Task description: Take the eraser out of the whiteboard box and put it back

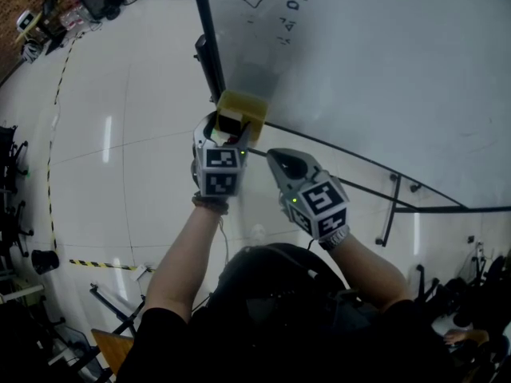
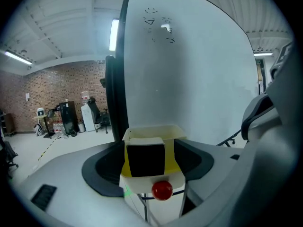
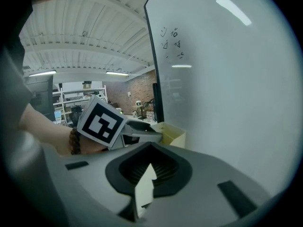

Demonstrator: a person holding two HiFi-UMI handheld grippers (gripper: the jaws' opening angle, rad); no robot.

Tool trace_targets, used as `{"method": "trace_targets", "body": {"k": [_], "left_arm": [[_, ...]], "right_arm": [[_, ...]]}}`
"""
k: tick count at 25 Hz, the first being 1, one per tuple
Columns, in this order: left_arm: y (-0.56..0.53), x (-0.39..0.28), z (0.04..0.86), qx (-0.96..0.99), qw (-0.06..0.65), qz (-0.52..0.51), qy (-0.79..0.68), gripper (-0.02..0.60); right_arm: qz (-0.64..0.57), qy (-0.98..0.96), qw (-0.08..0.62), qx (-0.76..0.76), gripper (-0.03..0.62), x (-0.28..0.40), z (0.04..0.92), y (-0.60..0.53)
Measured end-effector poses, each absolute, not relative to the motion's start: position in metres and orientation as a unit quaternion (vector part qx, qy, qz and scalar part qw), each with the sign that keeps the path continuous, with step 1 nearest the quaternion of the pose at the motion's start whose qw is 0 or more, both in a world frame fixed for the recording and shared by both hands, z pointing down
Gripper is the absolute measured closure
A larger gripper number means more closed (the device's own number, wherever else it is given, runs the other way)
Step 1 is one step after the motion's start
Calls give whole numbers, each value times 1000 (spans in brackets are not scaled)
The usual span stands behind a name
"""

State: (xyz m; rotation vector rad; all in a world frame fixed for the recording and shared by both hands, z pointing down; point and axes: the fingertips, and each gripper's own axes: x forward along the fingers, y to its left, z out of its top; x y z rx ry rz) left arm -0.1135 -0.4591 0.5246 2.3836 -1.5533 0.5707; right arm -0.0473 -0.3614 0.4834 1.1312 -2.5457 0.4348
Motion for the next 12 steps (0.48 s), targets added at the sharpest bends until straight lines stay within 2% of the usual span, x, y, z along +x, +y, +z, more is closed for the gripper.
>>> {"method": "trace_targets", "body": {"k": [10, 12], "left_arm": [[-465, -110, 534, 810, 121, 211, -534, 261], [-465, -111, 533, 809, 122, 212, -534, 287]], "right_arm": [[148, -891, 161, 399, 580, -44, 484, -365], [147, -890, 161, 399, 580, -43, 483, -364]]}}
